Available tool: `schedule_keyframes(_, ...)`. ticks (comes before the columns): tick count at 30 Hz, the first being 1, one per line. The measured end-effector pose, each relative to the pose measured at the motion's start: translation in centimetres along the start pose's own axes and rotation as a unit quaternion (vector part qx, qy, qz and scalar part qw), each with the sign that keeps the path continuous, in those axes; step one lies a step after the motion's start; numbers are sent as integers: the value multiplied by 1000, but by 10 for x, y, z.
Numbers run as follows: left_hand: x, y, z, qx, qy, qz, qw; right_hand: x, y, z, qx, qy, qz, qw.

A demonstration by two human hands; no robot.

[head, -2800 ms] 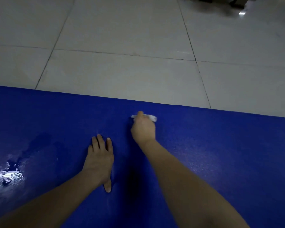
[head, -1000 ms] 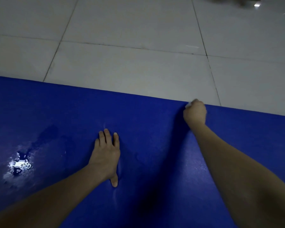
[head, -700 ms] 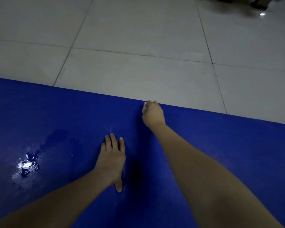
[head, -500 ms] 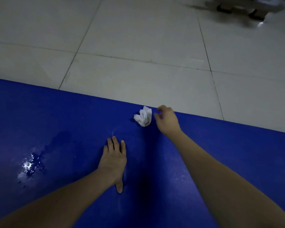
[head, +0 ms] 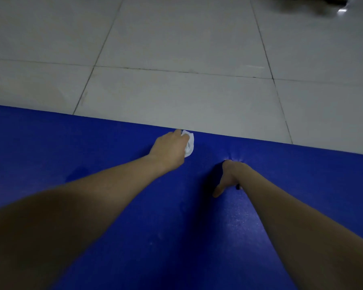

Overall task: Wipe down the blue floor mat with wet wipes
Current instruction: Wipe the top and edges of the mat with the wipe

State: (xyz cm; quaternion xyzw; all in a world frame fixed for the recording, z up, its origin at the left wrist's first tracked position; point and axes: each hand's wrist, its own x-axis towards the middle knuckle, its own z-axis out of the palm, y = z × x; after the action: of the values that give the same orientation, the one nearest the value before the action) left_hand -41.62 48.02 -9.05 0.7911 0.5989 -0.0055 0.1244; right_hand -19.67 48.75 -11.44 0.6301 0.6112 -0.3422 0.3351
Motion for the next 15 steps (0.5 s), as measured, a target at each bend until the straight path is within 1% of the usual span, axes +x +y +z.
schedule_keyframes(3,25,0,13,-48,-39,43,997,-1,0,-3,3,-2,-7,1000)
schedule_keyframes(5,39,-5,22,-85,-49,30,995,-1,2,-2,8,-1,-13,1000)
schedule_keyframes(6,45,-7,26,-110,-40,19,993,0,2,-1,12,1,-16,1000)
schedule_keyframes(9,55,-2,36,-169,24,18,985,0,3,0,12,11,-20,1000)
schedule_keyframes(11,60,8,44,-164,59,14,985,-1,2,-1,7,15,-20,1000)
schedule_keyframes(12,63,14,48,-144,72,15,987,-2,2,-2,7,16,-20,1000)
schedule_keyframes(15,75,21,53,-76,69,32,994,-3,2,-2,9,19,-18,1000)
